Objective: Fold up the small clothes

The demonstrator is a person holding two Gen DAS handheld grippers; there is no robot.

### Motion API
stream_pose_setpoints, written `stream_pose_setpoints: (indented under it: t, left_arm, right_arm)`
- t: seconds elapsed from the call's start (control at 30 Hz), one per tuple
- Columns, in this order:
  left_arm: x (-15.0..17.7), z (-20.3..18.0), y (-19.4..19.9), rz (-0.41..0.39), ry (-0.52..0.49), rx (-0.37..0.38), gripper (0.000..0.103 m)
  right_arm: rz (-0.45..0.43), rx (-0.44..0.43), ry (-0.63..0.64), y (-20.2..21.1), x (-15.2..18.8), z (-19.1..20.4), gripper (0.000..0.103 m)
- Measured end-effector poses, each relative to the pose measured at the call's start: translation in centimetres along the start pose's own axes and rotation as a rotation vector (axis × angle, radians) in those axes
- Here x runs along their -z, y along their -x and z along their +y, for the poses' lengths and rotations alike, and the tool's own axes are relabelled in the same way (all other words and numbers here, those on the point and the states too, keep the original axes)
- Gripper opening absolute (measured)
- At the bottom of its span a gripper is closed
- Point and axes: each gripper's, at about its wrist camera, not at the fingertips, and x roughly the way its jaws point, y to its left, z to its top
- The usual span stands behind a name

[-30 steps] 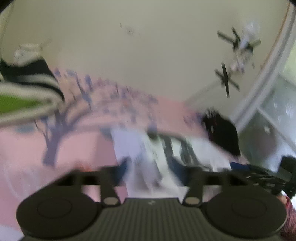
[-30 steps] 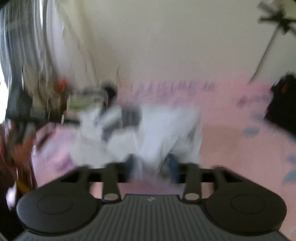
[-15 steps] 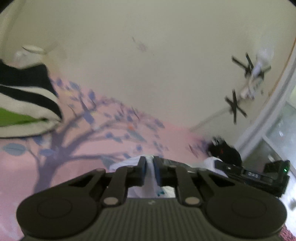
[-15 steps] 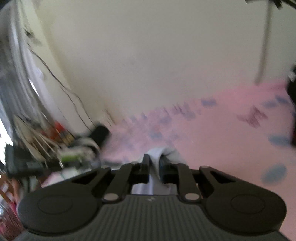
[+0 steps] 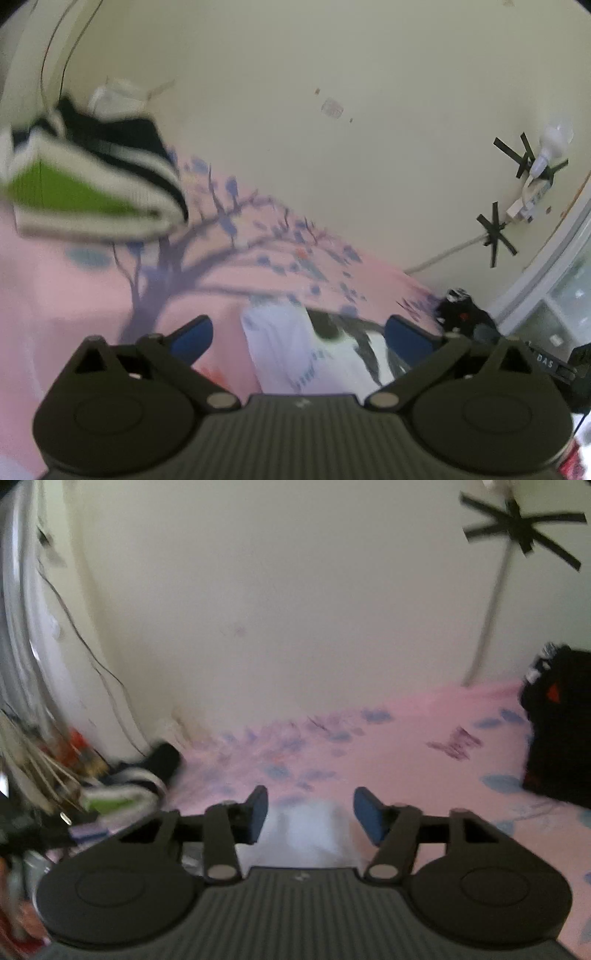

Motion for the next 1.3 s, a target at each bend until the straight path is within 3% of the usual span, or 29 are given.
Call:
stream_pose_setpoints:
  t: [0.1,0.17,0.23,0.27,0.3,0.33,0.37,0.57,0.7,0.87,0.9,0.93,0.97,1.0,1.03,1.07,1.2,1.27,1.3]
  left_arm:
    - [1.1,0.9,-1.4,0.094,0.087,0.045,0.103]
    - [2.2,1.5,-2.4,0.150,0.154,0.082,0.103]
    - [3.2,1.3,-2.7,0.145,0.158,0.113,0.098]
    - [3.3,0.9,-2.9,0.164,0.140,0.126,0.055]
    - [3.2,0.4,-3.1,0.189,0.130,0.124,0.046]
    - [3.0,-0.1,-3.1,0.184,0.122,0.105,0.044]
    - [2.6,-0.7,-3.0,0.180,0.105,0.104,0.040]
    - [-0.3,-8.5,-3.4,0.155,-0.061,0.198,0.039]
    - [-0.2,-16.1,-6.4,0.195,-0.259,0.259,0.043]
    - [1.1,-21.6,-11.4,0.275,-0.379,0.273,0.048]
    - [1.6,-22.2,-12.5,0.306,-0.386,0.274,0.048]
    - [2.0,-22.6,-13.7,0.337,-0.387,0.277,0.048]
    - [2.5,-23.0,-14.8,0.362,-0.384,0.281,0.048]
    - [3.2,-23.3,-15.7,0.387,-0.387,0.283,0.048]
    - [3.8,-23.5,-16.5,0.398,-0.399,0.281,0.048]
    - [4.5,-23.5,-17.3,0.401,-0.418,0.276,0.047]
    - [5.9,-23.2,-18.5,0.393,-0.476,0.242,0.039]
    - [5.7,-23.4,-18.2,0.398,-0.469,0.244,0.040]
    - [5.2,-23.5,-17.6,0.403,-0.451,0.259,0.046]
  right_arm:
    - [0.003,-0.034,0.019,-0.8,1.1,2.7,0.048]
    - [0.053,-0.052,0.022,-1.7,2.4,3.1,0.036]
    - [0.130,-0.035,0.013,-3.3,4.2,2.8,0.029]
    - [0.183,-0.017,0.005,-4.3,5.2,2.3,0.020]
    - [0.220,0.005,0.002,-4.9,6.3,1.8,0.011]
    - [0.190,0.007,-0.012,-4.6,7.0,1.2,0.001]
    - [0.187,-0.004,-0.056,-4.4,7.0,0.6,0.000]
    - [0.171,-0.058,-0.215,-3.7,7.4,-1.5,0.000]
    - [0.167,-0.080,-0.269,-2.9,7.2,-2.6,0.000]
    - [0.127,-0.107,-0.387,1.7,7.9,-6.1,0.000]
    - [0.110,-0.100,-0.393,3.1,8.2,-6.8,0.005]
    - [0.086,-0.088,-0.392,4.4,8.5,-7.4,0.024]
    - [0.056,-0.080,-0.396,5.8,8.8,-8.0,0.026]
    - [0.032,-0.039,-0.397,7.1,8.9,-8.7,0.032]
    - [0.000,0.013,-0.388,8.2,9.1,-9.2,0.052]
    - [-0.027,0.064,-0.382,9.2,9.1,-9.7,0.058]
    - [-0.112,0.129,-0.437,11.3,8.8,-12.3,0.057]
    - [-0.133,0.140,-0.439,11.3,8.1,-12.7,0.057]
    - [-0.139,0.135,-0.433,11.1,7.5,-12.8,0.057]
